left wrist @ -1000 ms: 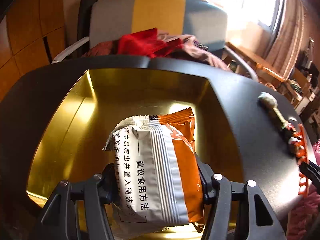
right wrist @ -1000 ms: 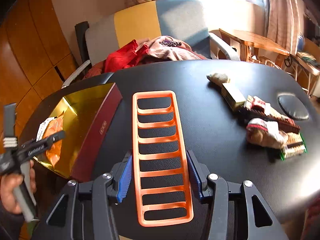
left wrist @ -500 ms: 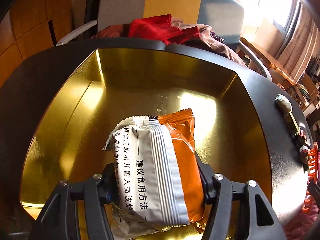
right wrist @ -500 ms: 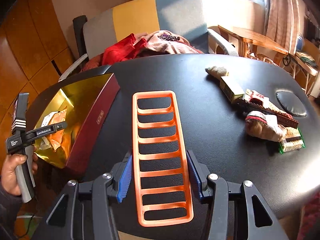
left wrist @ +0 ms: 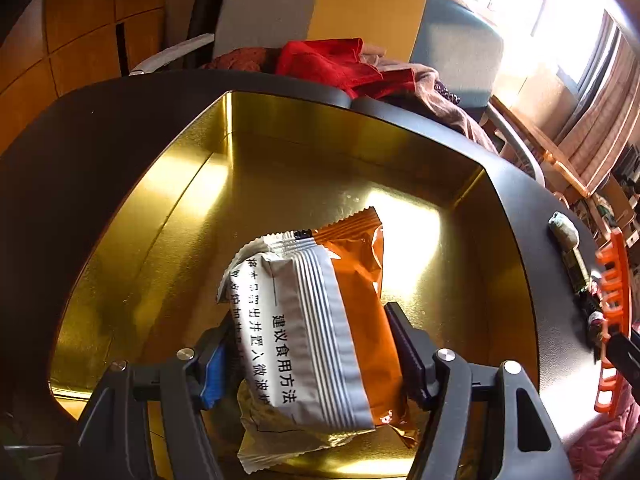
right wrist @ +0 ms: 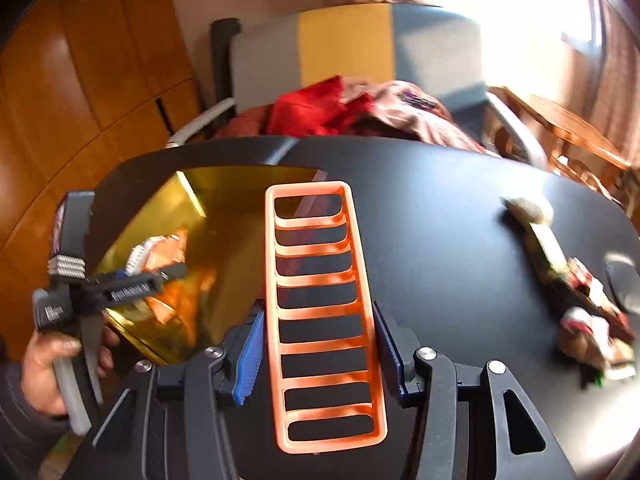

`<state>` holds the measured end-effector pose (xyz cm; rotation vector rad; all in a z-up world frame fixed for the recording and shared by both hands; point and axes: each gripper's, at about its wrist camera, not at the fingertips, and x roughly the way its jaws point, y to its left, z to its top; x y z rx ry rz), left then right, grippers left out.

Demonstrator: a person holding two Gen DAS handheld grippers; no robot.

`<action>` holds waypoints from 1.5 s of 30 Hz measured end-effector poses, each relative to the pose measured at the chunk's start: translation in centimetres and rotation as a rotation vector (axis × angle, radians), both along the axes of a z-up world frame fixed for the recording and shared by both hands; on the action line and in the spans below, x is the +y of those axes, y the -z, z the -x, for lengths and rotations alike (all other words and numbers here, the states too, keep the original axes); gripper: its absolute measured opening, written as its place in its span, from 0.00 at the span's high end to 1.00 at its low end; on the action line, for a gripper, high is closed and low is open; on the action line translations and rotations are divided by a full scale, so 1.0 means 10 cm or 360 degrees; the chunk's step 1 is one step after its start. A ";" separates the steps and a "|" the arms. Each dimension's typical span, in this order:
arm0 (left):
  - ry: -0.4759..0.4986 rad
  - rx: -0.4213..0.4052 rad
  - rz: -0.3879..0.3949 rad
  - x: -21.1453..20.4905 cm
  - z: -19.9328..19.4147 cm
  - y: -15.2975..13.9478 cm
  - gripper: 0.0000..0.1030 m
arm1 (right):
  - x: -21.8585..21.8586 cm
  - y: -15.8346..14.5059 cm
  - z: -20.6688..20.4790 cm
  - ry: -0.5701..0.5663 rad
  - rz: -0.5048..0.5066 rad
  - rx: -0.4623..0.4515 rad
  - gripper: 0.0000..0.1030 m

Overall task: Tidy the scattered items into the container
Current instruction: 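Lower the biscuit packet into the gold box and open the left tool, then lower the orange rack into the gold box and open the right tool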

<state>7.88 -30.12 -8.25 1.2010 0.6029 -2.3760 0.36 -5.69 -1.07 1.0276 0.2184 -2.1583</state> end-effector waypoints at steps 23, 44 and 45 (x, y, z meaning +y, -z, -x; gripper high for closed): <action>-0.0124 0.0241 -0.0088 -0.24 -0.63 -0.33 0.25 | -1.64 0.66 0.24 -0.0273 -0.0293 -0.0214 0.52; 0.0319 0.0340 -0.0118 0.73 -0.16 -0.64 0.25 | 0.86 0.32 0.58 0.0440 0.0144 -0.0199 0.51; 0.0358 0.0333 -0.0122 0.82 -0.10 -0.64 0.25 | 1.07 0.32 0.66 0.0518 0.0141 -0.0183 0.51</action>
